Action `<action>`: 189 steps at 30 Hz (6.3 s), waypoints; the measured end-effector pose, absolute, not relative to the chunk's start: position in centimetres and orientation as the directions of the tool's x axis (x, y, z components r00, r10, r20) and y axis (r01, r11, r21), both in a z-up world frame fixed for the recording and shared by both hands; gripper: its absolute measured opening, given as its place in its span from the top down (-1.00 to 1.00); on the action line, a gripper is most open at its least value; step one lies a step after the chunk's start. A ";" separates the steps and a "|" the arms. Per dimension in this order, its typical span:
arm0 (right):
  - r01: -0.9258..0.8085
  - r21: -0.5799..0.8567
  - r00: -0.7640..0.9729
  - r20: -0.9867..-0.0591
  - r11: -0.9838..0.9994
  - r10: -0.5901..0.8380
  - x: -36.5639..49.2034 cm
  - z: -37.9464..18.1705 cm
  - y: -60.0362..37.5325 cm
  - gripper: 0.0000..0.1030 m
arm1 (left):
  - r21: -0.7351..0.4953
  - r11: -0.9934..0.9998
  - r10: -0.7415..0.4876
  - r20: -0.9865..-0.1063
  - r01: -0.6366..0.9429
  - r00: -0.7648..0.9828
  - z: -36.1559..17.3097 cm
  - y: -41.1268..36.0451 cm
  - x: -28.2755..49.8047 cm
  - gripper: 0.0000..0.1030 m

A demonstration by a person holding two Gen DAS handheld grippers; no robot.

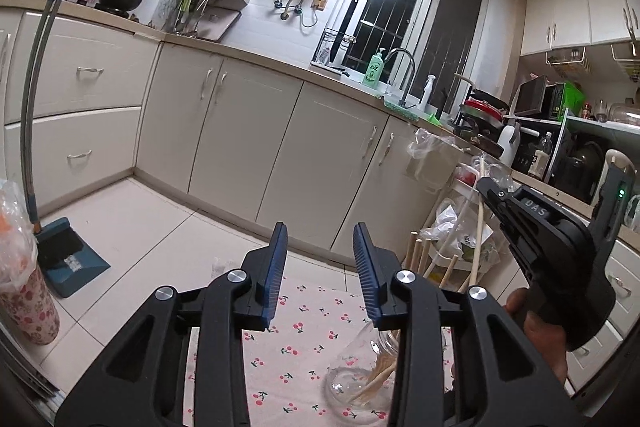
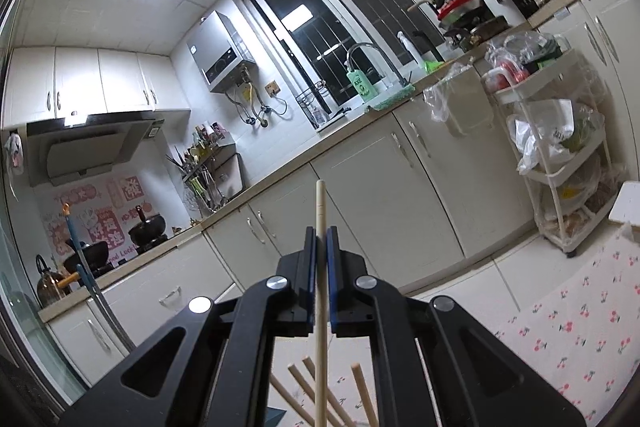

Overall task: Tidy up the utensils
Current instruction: 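Lower the right gripper's chopstick into the jar and open it, then move both open grippers back down to the loose chopsticks, then close the left gripper on a chopstick while the right gripper closes on another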

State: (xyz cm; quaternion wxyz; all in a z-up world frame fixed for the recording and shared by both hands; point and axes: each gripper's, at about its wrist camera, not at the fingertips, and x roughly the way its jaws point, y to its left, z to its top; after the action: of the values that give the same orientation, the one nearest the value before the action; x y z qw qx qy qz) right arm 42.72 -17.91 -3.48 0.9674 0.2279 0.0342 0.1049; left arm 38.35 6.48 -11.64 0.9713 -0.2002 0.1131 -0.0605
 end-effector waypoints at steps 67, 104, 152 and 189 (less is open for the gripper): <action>-0.215 0.227 0.961 -0.123 0.950 0.247 41.9 -6.1 -14.2 0.88 | -0.485 0.871 -0.205 -0.224 0.074 0.953 -12.9 7.1 39.0 0.33; -0.207 0.242 0.963 -0.121 0.948 0.241 40.5 -6.0 -14.1 0.88 | -0.518 0.853 -0.215 -0.237 0.064 0.947 -13.7 6.9 38.8 0.30; 0.013 -0.049 0.613 -0.789 0.999 -0.046 32.5 -19.3 -21.2 -0.18 | -0.321 0.943 -0.282 -0.635 0.086 0.720 -18.7 -2.8 30.5 -0.32; -0.016 0.153 0.591 -0.796 0.988 0.133 30.0 -18.2 -29.5 0.37 | -0.061 0.979 -0.162 -0.810 0.194 0.564 -23.3 -13.2 35.1 0.40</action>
State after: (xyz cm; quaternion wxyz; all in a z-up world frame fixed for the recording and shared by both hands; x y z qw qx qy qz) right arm 29.99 -29.51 -18.17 0.8896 0.0646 0.4502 0.0418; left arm 35.05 -13.23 -23.28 0.8841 0.0175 0.4559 -0.1008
